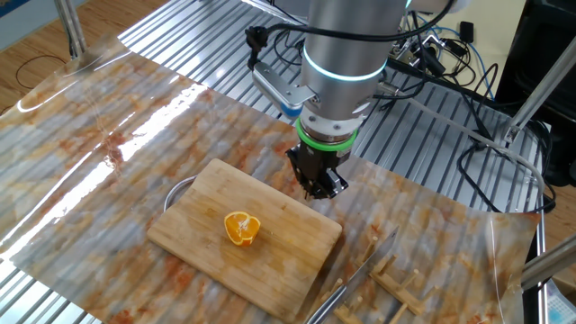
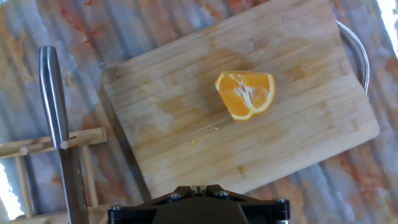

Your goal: Chop the orange

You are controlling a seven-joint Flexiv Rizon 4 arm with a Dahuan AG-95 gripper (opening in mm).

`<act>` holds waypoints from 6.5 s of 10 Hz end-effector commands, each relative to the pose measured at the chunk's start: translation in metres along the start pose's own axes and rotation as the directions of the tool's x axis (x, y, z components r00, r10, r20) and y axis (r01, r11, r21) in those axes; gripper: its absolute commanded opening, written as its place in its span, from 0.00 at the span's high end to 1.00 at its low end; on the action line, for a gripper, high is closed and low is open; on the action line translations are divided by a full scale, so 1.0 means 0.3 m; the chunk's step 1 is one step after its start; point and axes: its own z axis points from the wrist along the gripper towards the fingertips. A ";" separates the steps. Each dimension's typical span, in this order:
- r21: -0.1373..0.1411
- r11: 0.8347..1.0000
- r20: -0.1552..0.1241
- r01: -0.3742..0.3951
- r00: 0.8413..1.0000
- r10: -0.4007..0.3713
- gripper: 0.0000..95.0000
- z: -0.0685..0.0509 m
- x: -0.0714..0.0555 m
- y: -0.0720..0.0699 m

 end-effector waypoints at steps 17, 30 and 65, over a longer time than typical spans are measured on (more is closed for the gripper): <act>-0.036 0.999 -0.020 0.038 0.999 -0.039 1.00 0.005 -0.002 -0.001; -0.021 0.991 -0.025 -0.133 0.991 0.133 0.80 0.000 -0.023 0.428; -0.106 0.990 0.004 -0.093 0.996 0.094 0.80 0.238 -0.068 0.518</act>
